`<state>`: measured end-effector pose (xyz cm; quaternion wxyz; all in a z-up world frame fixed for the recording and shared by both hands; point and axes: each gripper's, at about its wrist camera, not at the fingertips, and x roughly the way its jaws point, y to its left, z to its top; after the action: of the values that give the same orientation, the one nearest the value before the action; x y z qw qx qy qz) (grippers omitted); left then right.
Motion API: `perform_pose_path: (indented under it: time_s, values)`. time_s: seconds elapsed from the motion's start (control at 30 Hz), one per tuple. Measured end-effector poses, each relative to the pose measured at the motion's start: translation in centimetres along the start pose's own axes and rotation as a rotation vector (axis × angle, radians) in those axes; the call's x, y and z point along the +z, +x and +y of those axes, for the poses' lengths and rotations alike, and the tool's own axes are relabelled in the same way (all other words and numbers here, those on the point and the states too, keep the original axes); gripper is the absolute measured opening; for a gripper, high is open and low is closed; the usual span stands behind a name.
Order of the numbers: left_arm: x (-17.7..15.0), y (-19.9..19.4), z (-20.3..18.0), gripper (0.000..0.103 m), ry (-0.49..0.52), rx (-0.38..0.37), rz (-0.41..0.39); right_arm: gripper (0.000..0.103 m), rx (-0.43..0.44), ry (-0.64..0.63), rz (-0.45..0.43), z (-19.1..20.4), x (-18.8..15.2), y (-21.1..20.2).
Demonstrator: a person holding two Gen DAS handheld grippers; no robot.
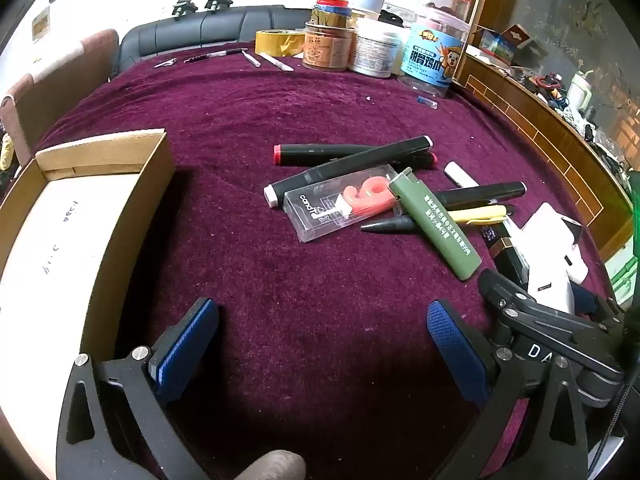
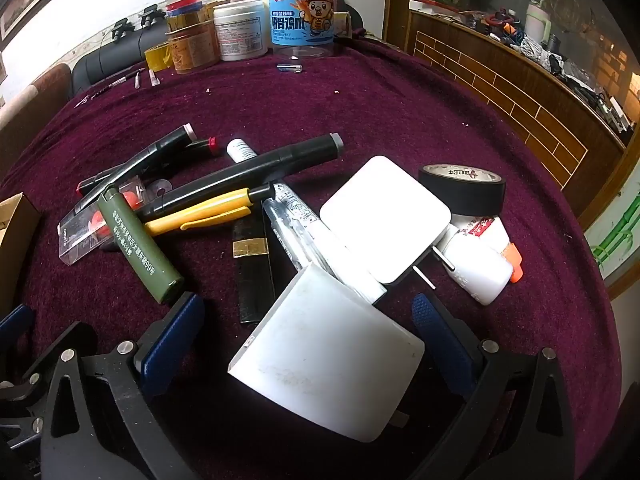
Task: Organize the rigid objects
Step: 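Move the left tool toward the green lighter among the markers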
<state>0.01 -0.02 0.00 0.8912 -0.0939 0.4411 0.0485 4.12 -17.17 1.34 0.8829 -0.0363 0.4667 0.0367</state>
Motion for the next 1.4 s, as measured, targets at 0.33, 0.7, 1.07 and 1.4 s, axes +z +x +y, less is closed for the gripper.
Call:
perform_pose_path:
  time_s: [0.33, 0.7, 1.07, 1.4]
  values:
    - [0.0, 0.0, 0.0, 0.101, -0.002, -0.003, -0.002, 0.103, 0.0, 0.001, -0.001, -0.1, 0.0, 0.0]
    - [0.2, 0.6, -1.3, 0.101, 0.035, 0.087, 0.076, 0.103, 0.051, -0.076, 0.009, -0.7, 0.3, 0.3]
    - [-1.1, 0.1, -1.8, 0.102, 0.005, 0.154, 0.076, 0.103, 0.093, -0.129, 0.069, -1.6, 0.0, 0.0]
    - [-1.1, 0.0, -1.9, 0.102, 0.003, 0.17, 0.077, 0.103, 0.066, -0.112, 0.057, -1.8, -0.1, -0.2]
